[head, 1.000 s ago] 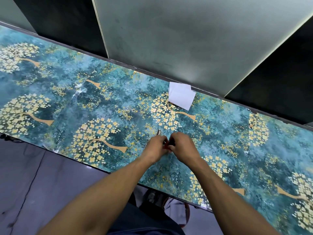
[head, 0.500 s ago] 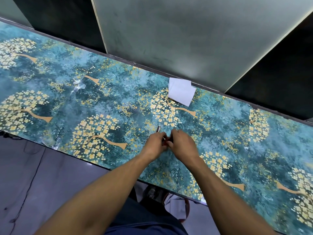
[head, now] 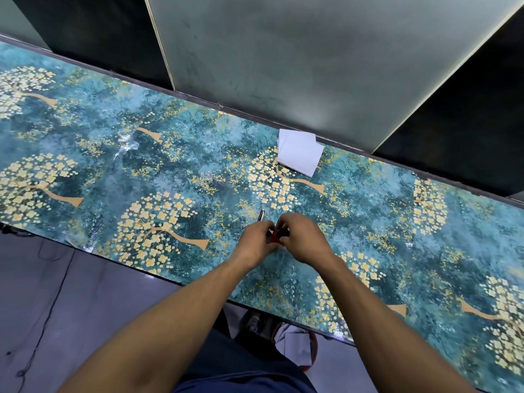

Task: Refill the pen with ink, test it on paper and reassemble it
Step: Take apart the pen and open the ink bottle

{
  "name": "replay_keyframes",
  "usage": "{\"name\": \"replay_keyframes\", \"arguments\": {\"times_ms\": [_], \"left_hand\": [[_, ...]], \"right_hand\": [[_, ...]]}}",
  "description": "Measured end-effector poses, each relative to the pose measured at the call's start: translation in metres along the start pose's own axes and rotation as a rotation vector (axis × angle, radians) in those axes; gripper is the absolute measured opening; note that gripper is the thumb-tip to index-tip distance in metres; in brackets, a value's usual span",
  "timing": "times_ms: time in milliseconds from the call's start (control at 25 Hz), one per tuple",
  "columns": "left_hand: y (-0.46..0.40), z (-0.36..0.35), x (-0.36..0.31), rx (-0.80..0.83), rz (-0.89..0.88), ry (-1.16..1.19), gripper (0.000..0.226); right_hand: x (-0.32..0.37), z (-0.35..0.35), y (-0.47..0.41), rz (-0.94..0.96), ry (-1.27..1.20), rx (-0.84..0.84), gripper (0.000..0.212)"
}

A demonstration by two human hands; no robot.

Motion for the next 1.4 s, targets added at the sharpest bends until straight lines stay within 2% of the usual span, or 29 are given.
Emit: {"name": "replay_keyframes", "arguments": {"times_ms": [80,200,440,560,680,760,880,1000,1120,1280,1400], "left_hand": [[0.001,0.000,0.000,-0.005,-0.002,0.012,0.029],[0.002,0.000,0.000,-0.018,0.001,0.005,0.026],[0.002,-0.002,0.001,-0.007,0.011,0.003,0.028],[0.002,-0.002,0.001,-0.013,0.015,0.004,0.029],[0.002,-0.002,0.001,-0.020,0.017,-0.003,0.025],[0.002,-0.003,0.002,-0.029,0.014,-0.012,0.024],[0.002,-0.004,0.003,-0.019,0.020,-0.004,0.027],[0.003,-0.003,0.000,-0.007,0.029,0.008,0.028],[0.004,-0.001,0.000,-0.001,0.044,0.010,0.032],[0.004,-0.002,0.000,0.002,0.053,0.001,0.036],[0.005,-0.002,-0.001,-0.019,0.071,-0.034,0.040]], "right_hand": [[-0.003,0.004,0.000,-0.054,0.012,-0.010,0.030],[-0.004,0.002,0.002,-0.117,0.187,-0.063,0.038],[-0.002,0.002,0.000,-0.002,0.068,0.039,0.021],[-0.002,0.004,0.001,-0.033,0.004,0.023,0.033],[-0.001,0.004,0.003,-0.112,0.156,-0.085,0.043],[0.001,0.001,0.003,-0.101,0.224,-0.088,0.042],[0.004,-0.001,0.002,0.005,0.235,-0.049,0.029],[0.002,0.000,0.001,0.128,0.210,0.025,0.023],[-0.005,0.002,0.000,0.153,0.075,0.072,0.022],[-0.019,0.013,-0.001,0.111,-0.155,-0.010,0.021],[-0.037,0.012,-0.001,0.034,-0.071,-0.089,0.026]]}}
Point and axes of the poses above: each hand's wrist, its own y-axis away from the middle knuckle, its own z-axis out of the back of the hand, x = y × z, the point moved 4 cm from there along -y, towards the middle knuckle, and after that the axes turned 11 degrees about -y, right-handed, at the moved point
